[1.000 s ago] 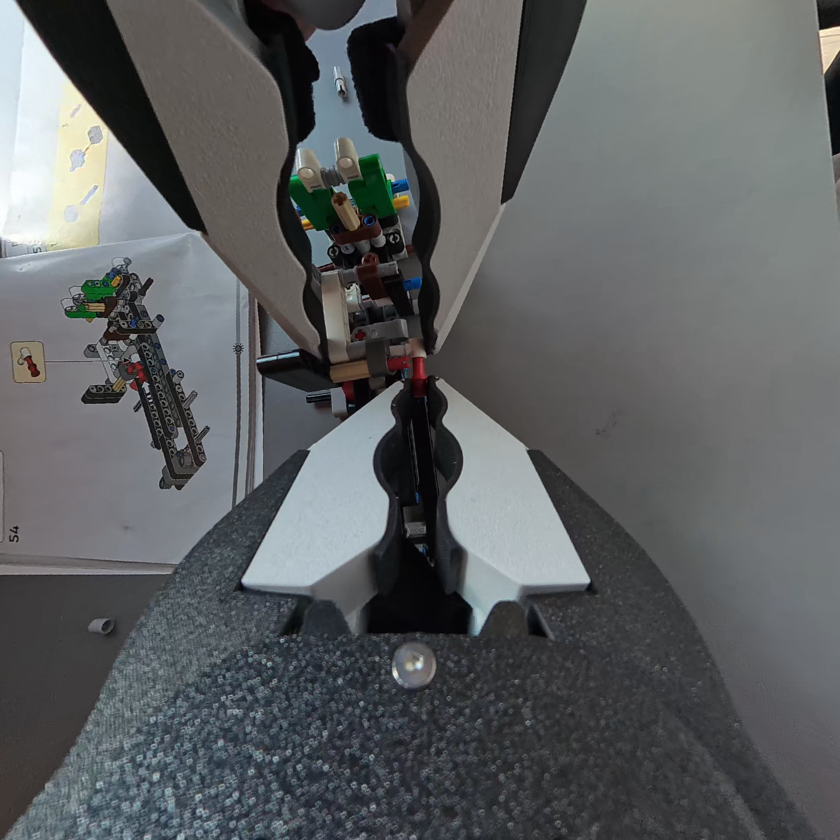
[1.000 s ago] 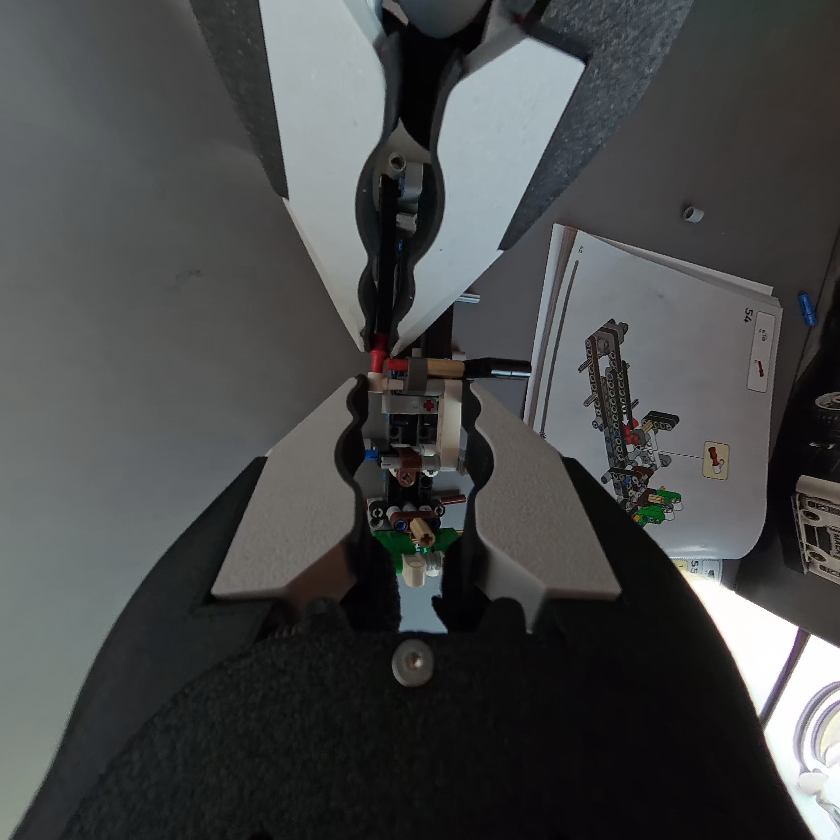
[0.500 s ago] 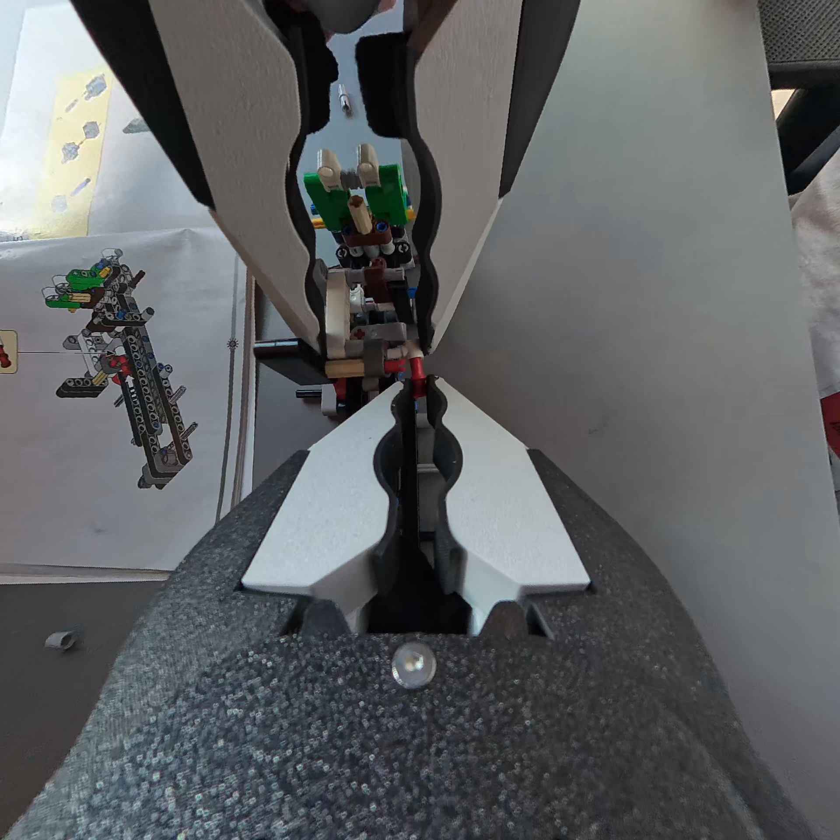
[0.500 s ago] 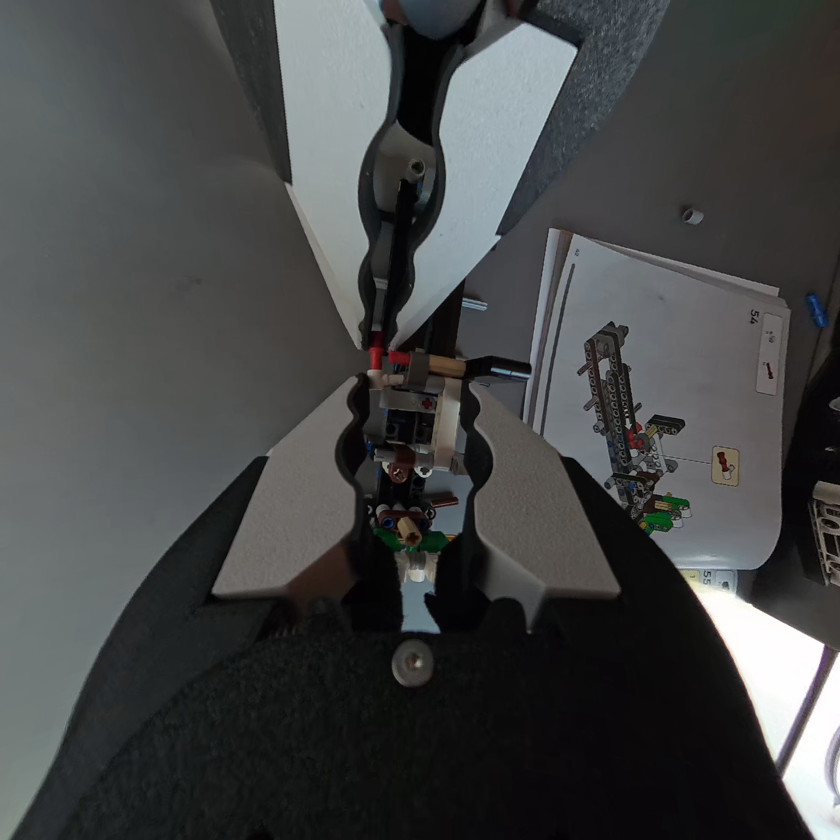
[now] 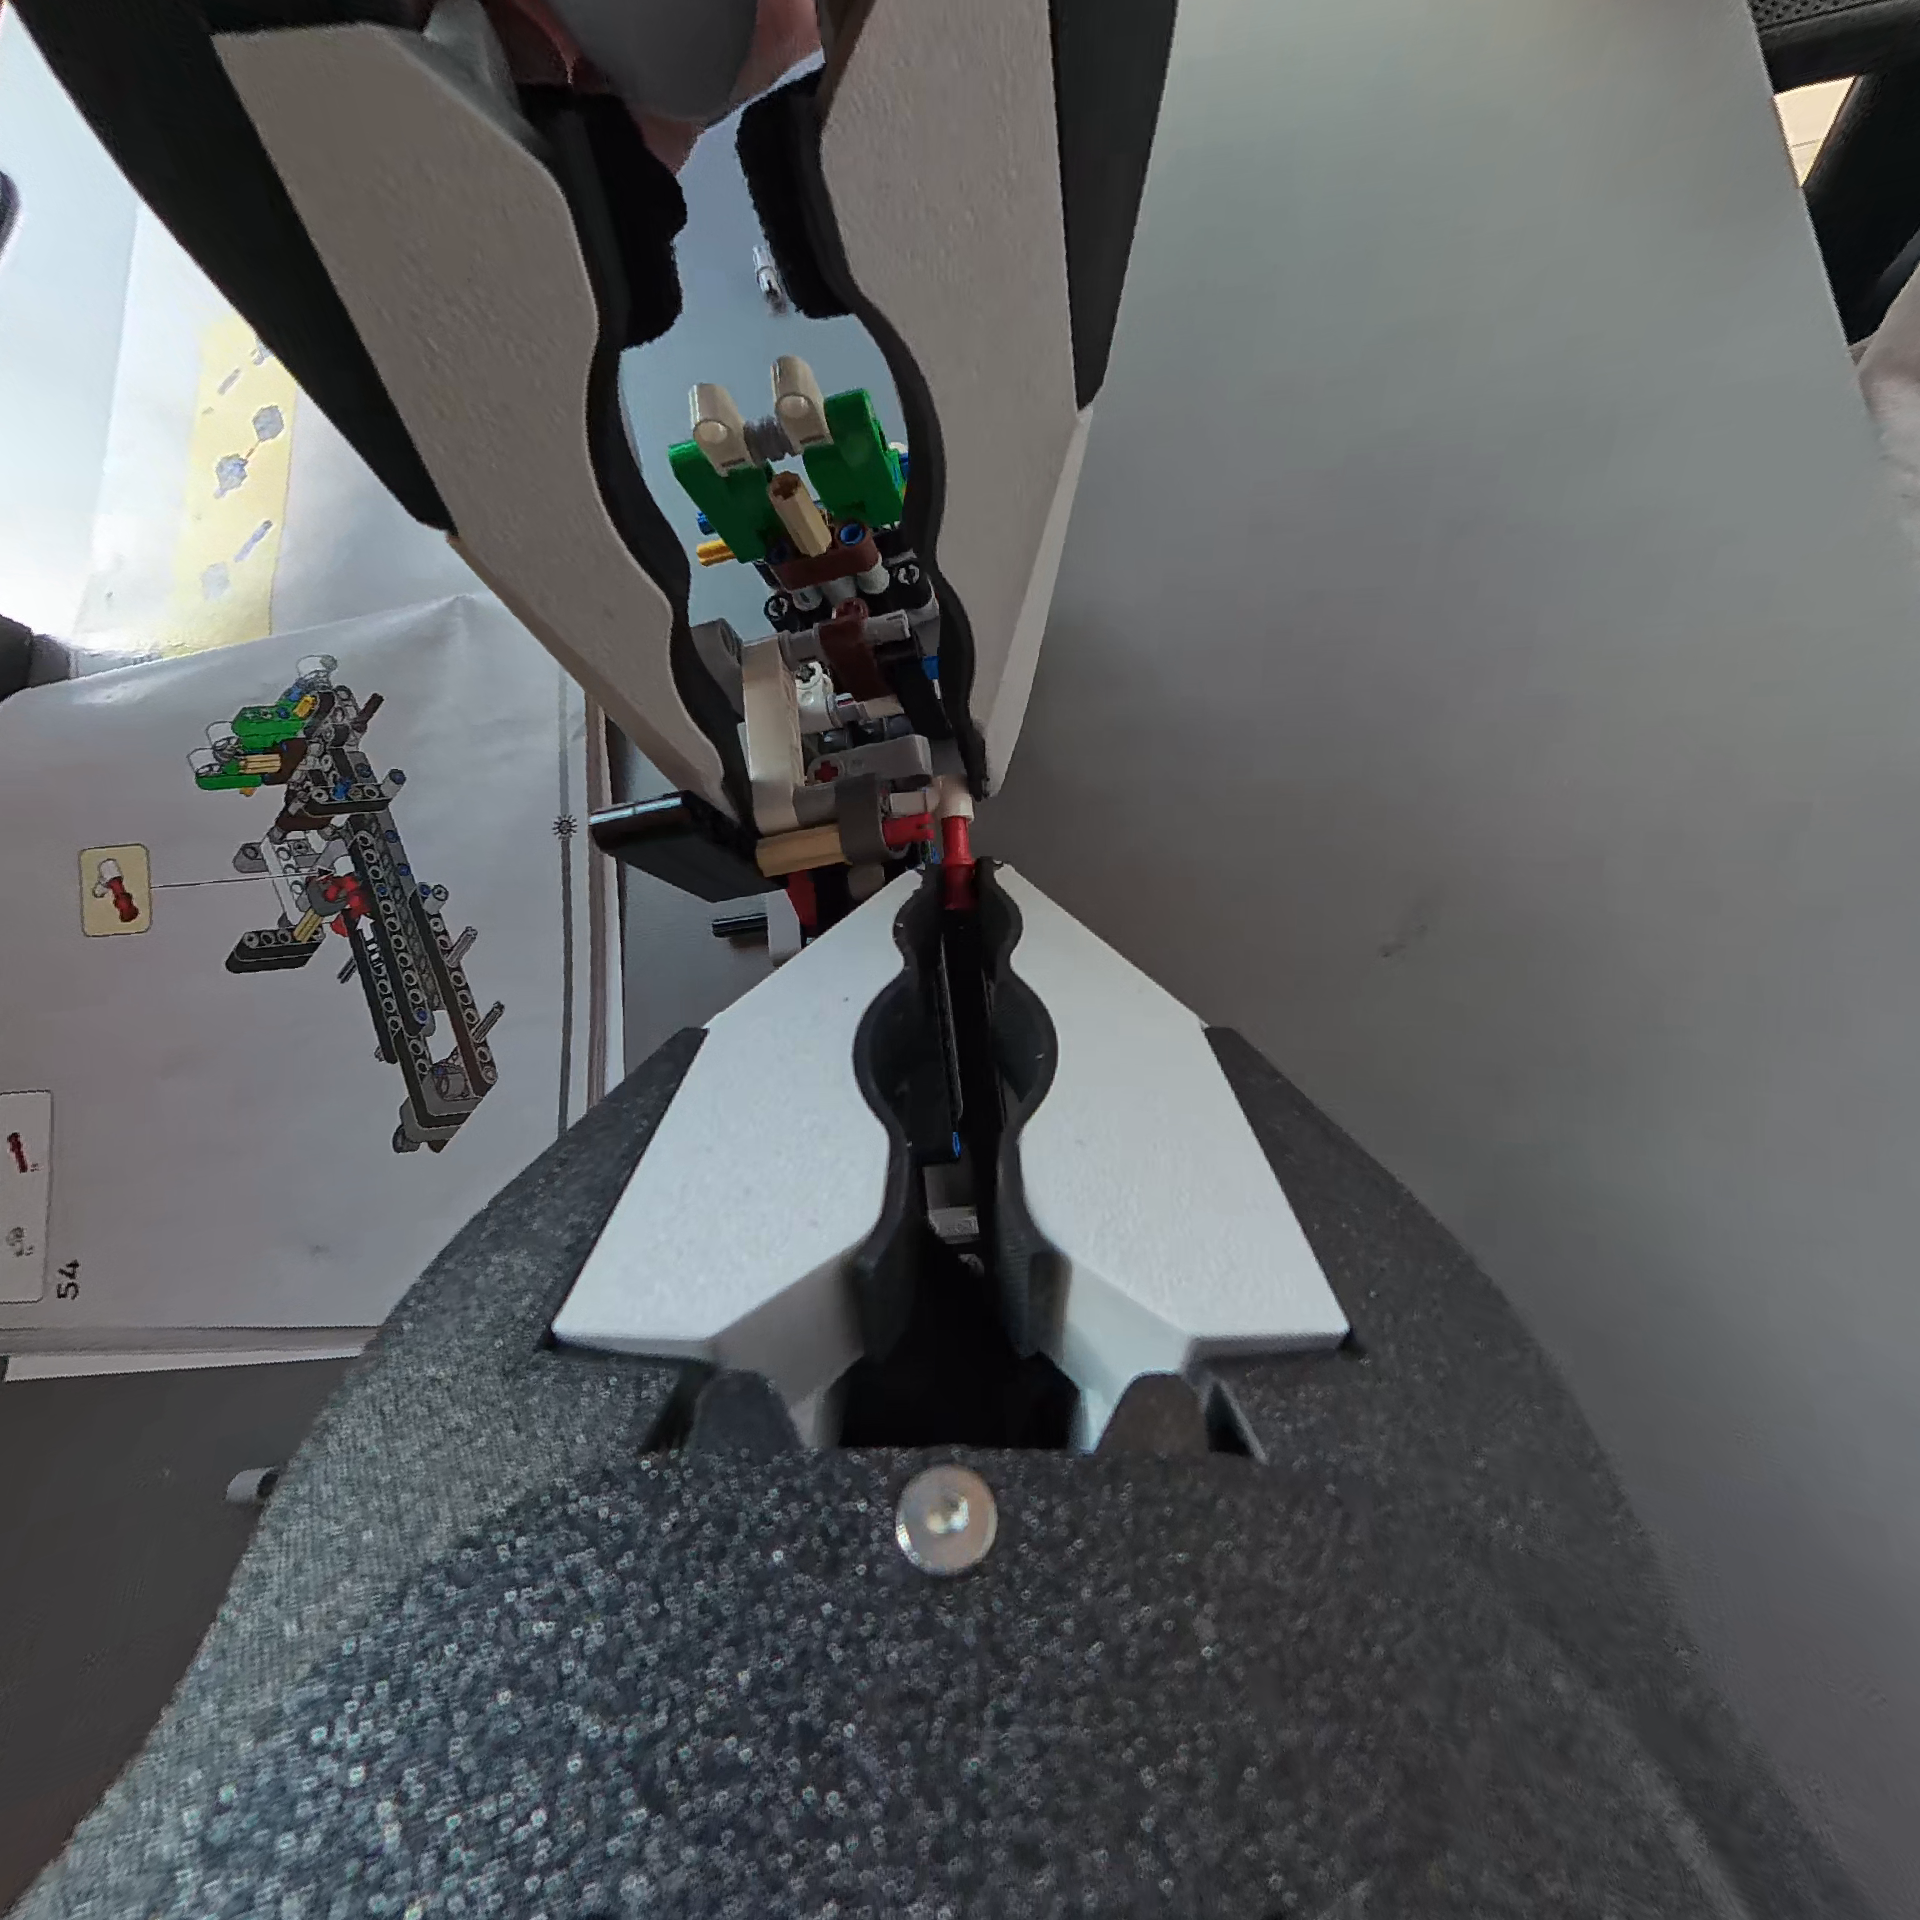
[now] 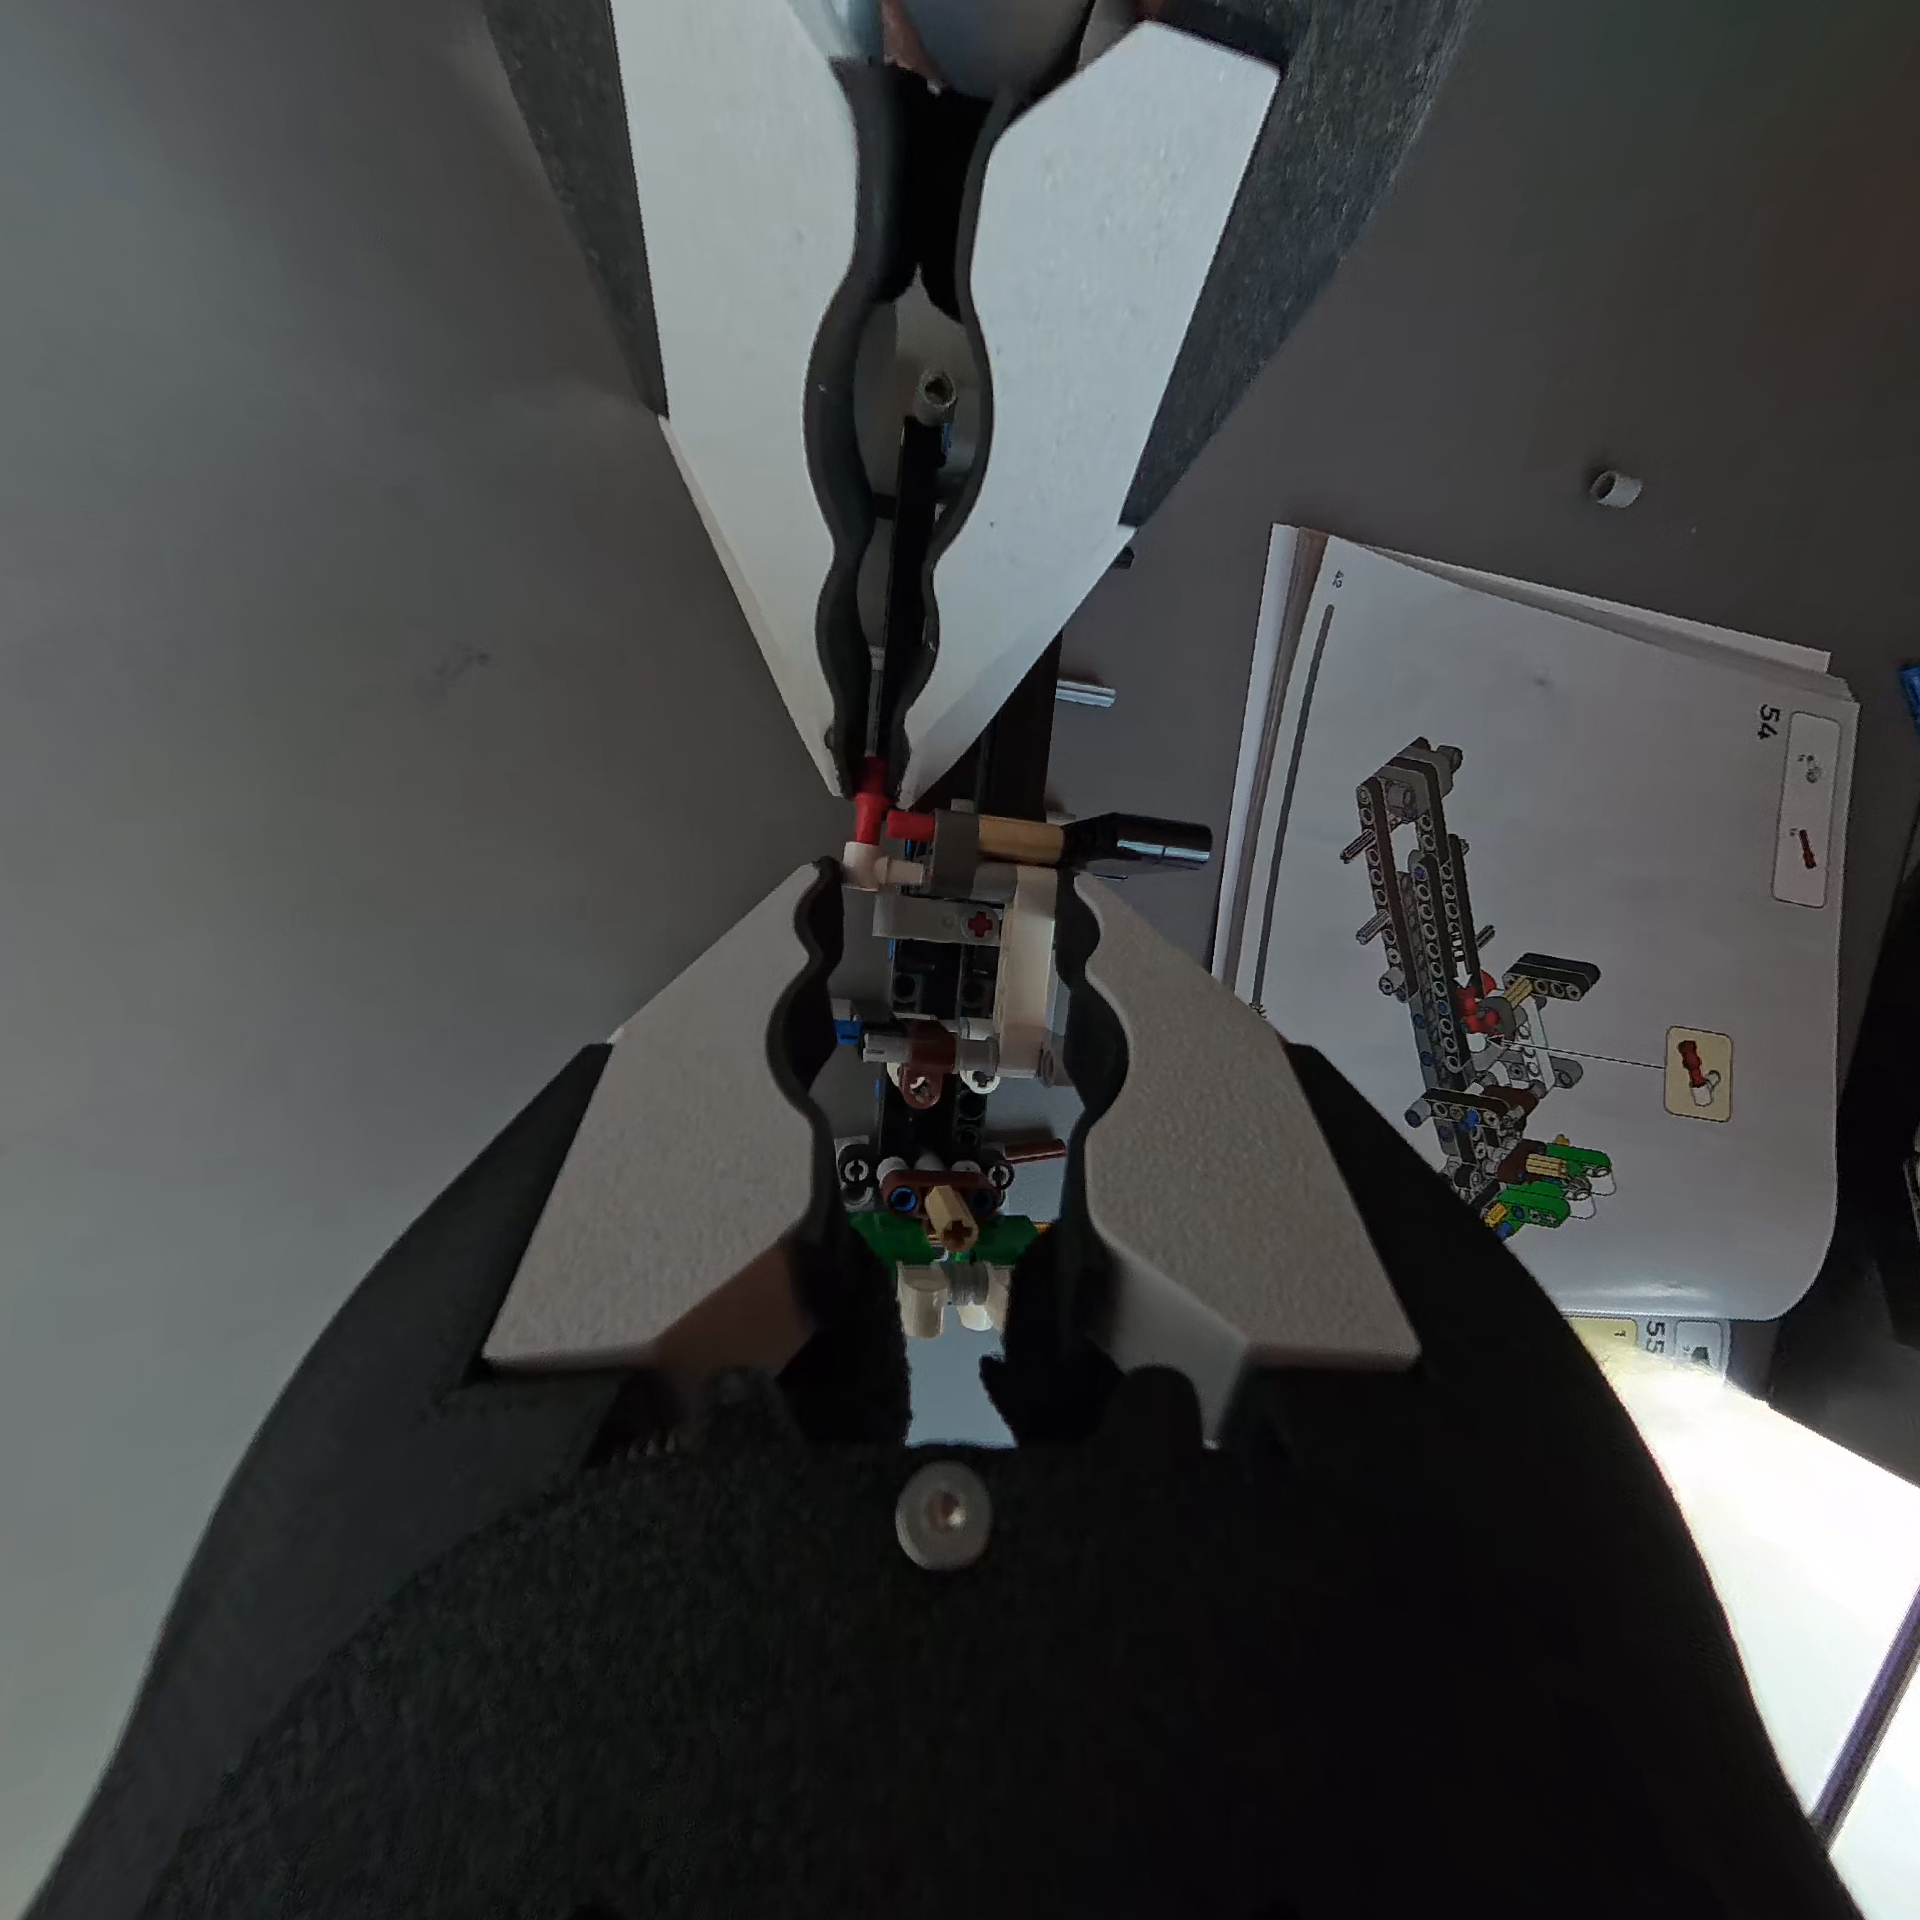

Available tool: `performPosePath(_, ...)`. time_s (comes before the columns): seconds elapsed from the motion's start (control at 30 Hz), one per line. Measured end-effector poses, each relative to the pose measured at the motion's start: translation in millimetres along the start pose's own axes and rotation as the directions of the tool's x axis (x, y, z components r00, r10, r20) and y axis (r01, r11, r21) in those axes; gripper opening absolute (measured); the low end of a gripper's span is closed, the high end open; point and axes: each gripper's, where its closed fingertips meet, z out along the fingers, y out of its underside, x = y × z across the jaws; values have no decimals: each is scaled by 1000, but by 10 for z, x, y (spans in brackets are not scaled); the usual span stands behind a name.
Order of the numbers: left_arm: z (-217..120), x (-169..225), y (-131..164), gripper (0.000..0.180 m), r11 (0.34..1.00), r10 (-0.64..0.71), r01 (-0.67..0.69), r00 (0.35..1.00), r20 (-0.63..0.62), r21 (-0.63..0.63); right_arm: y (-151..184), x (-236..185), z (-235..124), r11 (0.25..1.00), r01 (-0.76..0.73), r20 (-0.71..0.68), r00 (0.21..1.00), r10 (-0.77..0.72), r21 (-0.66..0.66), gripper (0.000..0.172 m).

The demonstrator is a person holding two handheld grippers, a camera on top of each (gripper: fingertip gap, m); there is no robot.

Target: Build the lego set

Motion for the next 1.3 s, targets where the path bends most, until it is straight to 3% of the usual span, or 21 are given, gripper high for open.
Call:
performPosePath(0.17,-1,9,4,3,1000,-16,16,1000,-3,20,-5,-4,-1,1000,10,7,1000,-10,3,39)
performPosePath(0.23,-2,4,14,3,999,-26,26,1000,-2,23,4,17,-20,1000,-3,-22,1000,3,-7,53)
performPosePath(0.33,-14,-21,25,3,999,-26,25,1000,13,22,-27,14,-187,999,-42,-103,994,45,34,56)
performPosePath(0.43,-23,-43,23,4,999,-27,26,999,28,27,-121,-57,-420,973,-141,-210,961,178,181,47)
performPosePath(0.53,-20,-47,3,4,999,-1,-1,999,44,33,-216,-215,-420,901,-262,-245,902,356,345,40)
performPosePath(0.6,-11,-55,0,4,1000,-1,0,999,50,26,-97,-131,-398,859,-329,-377,794,476,392,35)
performPosePath(0.67,2,-65,31,3,1000,5,-5,998,59,1,-57,-194,-318,758,-446,-342,700,627,476,33)
performPosePath(0.77,1,-61,55,4,1000,-3,4,999,53,-12,-45,-337,-83,537,-644,-152,554,818,544,33)
performPosePath(0.93,-64,6,3,4,999,-25,24,999,27,41,-103,-279,-22,162,-743,111,304,946,649,27)
performPosePath(1.1,-187,118,-239,4,984,-25,16,998,50,175,-257,-275,-235,-54,-710,354,283,891,702,18)
performPosePath(1.3,-184,154,-406,4,969,-67,47,995,74,244,-261,-288,-408,-112,-660,404,309,861,743,5)
